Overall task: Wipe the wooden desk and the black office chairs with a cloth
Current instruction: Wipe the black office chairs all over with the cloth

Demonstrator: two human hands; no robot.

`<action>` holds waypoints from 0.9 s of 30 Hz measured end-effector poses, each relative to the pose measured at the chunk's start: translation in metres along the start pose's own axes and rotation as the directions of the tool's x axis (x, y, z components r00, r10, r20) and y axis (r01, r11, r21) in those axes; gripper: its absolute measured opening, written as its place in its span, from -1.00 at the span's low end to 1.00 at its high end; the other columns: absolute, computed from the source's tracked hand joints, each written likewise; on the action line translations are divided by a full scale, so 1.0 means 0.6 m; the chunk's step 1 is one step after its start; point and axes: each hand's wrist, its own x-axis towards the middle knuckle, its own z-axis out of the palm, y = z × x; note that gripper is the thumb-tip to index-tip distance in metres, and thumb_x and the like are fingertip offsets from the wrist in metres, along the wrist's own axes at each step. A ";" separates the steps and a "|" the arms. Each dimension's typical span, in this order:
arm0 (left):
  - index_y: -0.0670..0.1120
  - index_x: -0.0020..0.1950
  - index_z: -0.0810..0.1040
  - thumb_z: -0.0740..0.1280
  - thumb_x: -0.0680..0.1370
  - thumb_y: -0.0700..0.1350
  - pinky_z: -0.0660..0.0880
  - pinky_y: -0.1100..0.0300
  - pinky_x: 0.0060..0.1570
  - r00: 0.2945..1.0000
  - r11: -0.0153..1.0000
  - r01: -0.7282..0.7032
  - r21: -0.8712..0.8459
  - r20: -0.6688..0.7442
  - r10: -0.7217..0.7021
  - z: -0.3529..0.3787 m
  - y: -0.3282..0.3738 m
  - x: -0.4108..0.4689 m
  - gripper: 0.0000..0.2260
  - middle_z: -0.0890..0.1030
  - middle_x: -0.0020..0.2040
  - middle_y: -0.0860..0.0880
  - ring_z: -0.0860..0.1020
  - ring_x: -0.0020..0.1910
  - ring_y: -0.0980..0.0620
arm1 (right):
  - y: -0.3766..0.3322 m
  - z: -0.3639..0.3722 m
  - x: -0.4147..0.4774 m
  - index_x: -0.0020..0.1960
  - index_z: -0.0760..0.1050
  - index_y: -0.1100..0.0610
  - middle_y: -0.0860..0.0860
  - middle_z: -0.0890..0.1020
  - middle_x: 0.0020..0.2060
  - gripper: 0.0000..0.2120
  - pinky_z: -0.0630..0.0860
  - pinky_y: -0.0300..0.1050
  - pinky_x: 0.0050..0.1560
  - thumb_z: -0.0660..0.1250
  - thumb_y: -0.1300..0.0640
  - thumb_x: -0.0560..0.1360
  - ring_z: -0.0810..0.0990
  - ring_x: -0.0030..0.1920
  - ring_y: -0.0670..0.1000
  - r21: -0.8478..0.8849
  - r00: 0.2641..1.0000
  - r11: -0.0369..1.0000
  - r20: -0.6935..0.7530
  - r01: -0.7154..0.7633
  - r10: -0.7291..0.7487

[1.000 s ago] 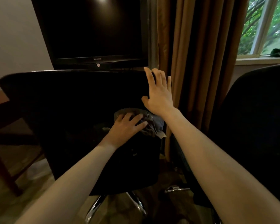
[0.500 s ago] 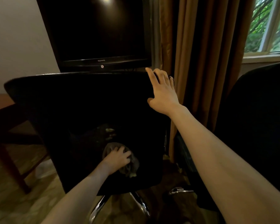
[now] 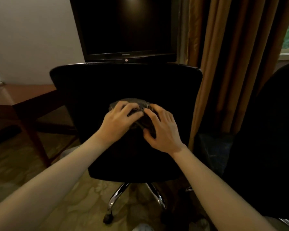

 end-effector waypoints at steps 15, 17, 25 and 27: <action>-0.05 0.15 0.41 0.52 0.22 -0.39 0.53 0.12 -0.52 0.953 0.984 0.168 -0.050 0.263 -0.150 0.079 -0.044 -0.088 -0.41 0.45 0.14 -0.11 0.37 0.05 -0.13 | 0.045 0.144 0.014 0.29 0.30 0.07 0.12 0.31 0.24 -0.27 0.57 0.12 0.00 0.57 0.15 0.21 0.30 0.21 0.19 -0.421 0.984 0.890 0.108 0.176 -0.144; -0.04 0.16 0.39 0.44 0.29 -0.39 0.54 0.09 -0.50 0.957 0.985 0.165 -0.050 0.250 -0.147 0.094 -0.043 -0.101 -0.47 0.38 0.17 -0.09 0.35 0.07 -0.14 | 0.050 0.158 0.011 0.26 0.32 0.08 0.13 0.31 0.22 -0.30 0.60 0.10 -0.07 0.56 0.17 0.21 0.31 0.19 0.21 -0.383 0.985 0.908 0.090 0.169 -0.145; 0.01 0.17 0.44 0.50 0.25 -0.31 0.57 0.10 -0.47 0.897 0.983 0.158 -0.095 0.429 -0.102 0.137 -0.011 -0.185 -0.44 0.46 0.19 -0.04 0.42 0.07 -0.11 | 0.053 0.203 -0.060 0.20 0.50 0.07 0.12 0.39 0.18 -0.34 0.64 0.00 -0.21 0.61 0.15 0.13 0.33 0.11 0.20 -0.281 0.965 0.935 0.207 0.216 -0.161; 0.00 0.13 0.55 0.57 0.18 -0.28 0.59 0.10 -0.40 0.829 0.974 0.193 -0.121 0.551 -0.096 0.138 0.005 -0.193 -0.44 0.57 0.14 -0.06 0.54 0.03 -0.14 | 0.043 0.209 -0.077 0.08 0.62 0.07 0.10 0.54 0.11 -0.41 0.62 -0.05 -0.22 0.64 0.14 0.06 0.36 0.08 0.17 -0.256 0.951 0.942 0.273 0.219 -0.147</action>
